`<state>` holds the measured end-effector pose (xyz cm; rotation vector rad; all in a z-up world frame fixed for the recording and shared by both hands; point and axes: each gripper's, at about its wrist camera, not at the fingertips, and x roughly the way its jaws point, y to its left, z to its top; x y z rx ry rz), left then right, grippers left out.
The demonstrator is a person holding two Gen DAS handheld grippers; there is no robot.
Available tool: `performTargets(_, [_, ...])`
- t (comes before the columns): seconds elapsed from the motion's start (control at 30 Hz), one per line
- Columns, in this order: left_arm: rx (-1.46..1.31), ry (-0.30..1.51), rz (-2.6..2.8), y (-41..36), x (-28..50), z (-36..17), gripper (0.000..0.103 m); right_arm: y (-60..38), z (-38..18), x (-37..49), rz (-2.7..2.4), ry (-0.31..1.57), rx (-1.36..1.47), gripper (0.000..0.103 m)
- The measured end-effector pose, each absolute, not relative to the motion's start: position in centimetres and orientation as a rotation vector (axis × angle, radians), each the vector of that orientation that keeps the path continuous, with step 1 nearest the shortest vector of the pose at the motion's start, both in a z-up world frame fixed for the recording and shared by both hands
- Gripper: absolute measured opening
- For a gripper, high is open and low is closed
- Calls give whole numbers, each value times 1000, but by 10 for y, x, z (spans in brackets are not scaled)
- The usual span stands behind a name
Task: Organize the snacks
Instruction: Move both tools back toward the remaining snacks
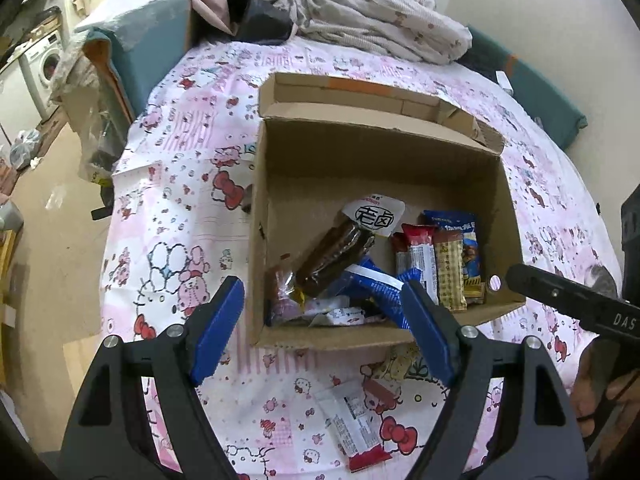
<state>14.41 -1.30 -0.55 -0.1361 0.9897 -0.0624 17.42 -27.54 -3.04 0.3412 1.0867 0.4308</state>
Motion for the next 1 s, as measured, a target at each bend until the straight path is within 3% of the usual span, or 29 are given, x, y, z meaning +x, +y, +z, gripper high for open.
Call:
performTargets(0.67, [-134, 1093, -48, -24, 101, -37, 78, -304, -61, 109, 273, 1198, 505, 84])
performTargets(1.0, [-170, 1275, -68, -47, 97, -90, 77, -315, -63, 108, 247, 1209, 522, 84])
